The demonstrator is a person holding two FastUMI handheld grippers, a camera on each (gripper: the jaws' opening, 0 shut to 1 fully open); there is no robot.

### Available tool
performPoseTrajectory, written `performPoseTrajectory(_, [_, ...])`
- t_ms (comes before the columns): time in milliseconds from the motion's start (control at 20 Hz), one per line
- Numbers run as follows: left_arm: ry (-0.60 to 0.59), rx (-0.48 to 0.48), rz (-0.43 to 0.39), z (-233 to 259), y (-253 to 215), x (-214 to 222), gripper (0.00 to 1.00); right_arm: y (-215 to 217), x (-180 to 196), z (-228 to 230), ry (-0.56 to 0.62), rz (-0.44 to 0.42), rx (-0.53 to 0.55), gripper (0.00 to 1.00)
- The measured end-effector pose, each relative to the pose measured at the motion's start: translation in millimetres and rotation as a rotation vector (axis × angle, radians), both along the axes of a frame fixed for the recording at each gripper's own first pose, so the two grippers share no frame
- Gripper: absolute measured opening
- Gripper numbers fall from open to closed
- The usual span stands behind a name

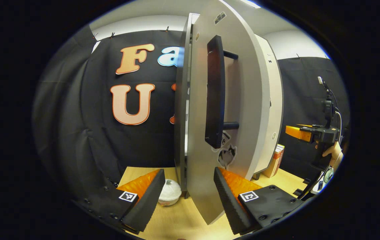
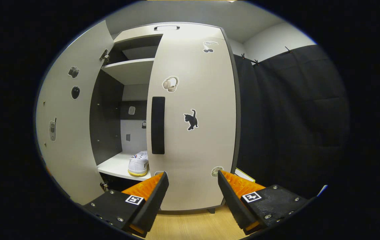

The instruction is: Grab one shoe with the right hand and put it into the shoe cabinet, grab the other shoe with the left hand and put it into the shoe cabinet; then close the right door with the right hand and the left door with the left hand.

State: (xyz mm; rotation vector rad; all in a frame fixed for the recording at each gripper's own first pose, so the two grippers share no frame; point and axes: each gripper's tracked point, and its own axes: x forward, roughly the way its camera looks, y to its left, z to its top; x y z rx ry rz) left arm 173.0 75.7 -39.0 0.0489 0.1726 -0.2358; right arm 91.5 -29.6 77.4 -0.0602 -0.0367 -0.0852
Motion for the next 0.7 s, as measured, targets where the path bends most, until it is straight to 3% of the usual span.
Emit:
performPoseTrajectory(100, [-0.004, -0.003, -0.012, -2, -10, 1, 0.99, -6, -7, 5, -0.006, -0.006, -0.013, 0.92])
performPoseTrajectory(200, [0.001, -0.010, -0.021, -3, -20, 2, 0.92, -11, -11, 9, -0.010, -0.002, -0.016, 0.92])
performPoseTrajectory(500, [0.006, -0.025, -0.022, -5, -40, 6, 0.99, -25, -12, 13, -0.006, 0.009, -0.016, 0.92])
performPoseTrajectory(700, [0.007, -0.031, -0.017, -6, -52, 10, 0.92, -33, -9, 11, 0.005, 0.024, -0.032, 0.92])
